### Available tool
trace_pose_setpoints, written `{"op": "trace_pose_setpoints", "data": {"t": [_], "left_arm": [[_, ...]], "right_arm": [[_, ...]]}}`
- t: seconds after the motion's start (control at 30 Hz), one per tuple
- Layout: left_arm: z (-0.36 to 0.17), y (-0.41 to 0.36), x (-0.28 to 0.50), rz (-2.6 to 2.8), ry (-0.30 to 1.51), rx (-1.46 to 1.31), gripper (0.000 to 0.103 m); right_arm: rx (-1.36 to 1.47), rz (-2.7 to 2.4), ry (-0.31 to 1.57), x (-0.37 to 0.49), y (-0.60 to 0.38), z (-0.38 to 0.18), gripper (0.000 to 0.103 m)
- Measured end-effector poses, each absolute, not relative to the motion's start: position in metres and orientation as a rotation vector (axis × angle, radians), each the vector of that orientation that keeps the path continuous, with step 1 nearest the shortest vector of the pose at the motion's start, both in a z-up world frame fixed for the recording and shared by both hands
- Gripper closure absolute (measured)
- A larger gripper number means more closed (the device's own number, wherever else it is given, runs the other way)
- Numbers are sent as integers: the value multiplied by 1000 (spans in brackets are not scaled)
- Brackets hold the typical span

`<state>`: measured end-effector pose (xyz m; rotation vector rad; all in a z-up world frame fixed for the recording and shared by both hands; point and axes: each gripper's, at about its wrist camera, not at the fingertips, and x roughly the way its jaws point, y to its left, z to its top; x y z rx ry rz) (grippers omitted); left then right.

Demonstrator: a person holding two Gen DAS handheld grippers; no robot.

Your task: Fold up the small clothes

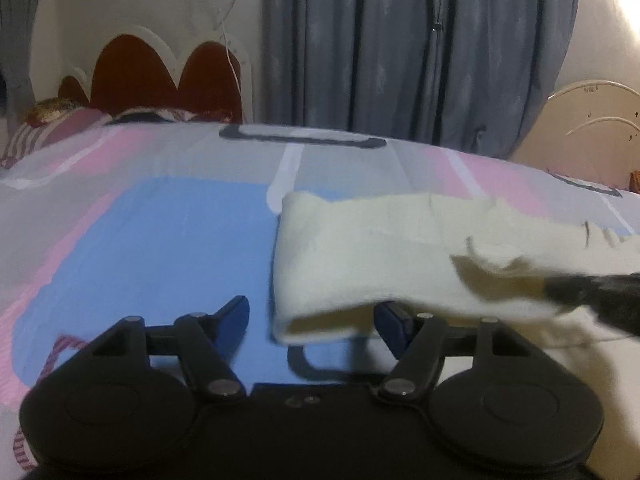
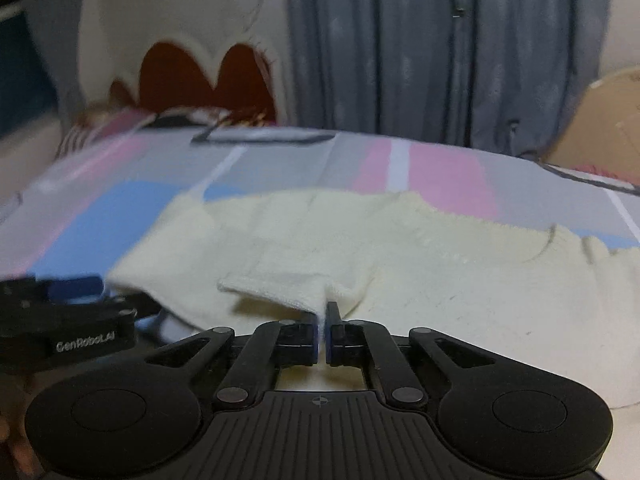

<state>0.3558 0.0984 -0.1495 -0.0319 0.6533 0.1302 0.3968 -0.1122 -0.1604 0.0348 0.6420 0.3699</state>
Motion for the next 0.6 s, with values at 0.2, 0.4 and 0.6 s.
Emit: {"op": "trace_pose_setpoints", "data": {"t": [0.2, 0.4, 0.6], "left_arm": [[-148, 89, 366, 126, 643, -52, 37], [-159, 70, 365, 96, 667, -24, 60], [-164, 66, 363, 65, 677, -15, 80]], "right_arm": [[122, 216, 549, 400, -170, -136, 101], [257, 68, 654, 405, -246, -154, 101], [379, 34, 717, 411, -285, -164, 100]]}}
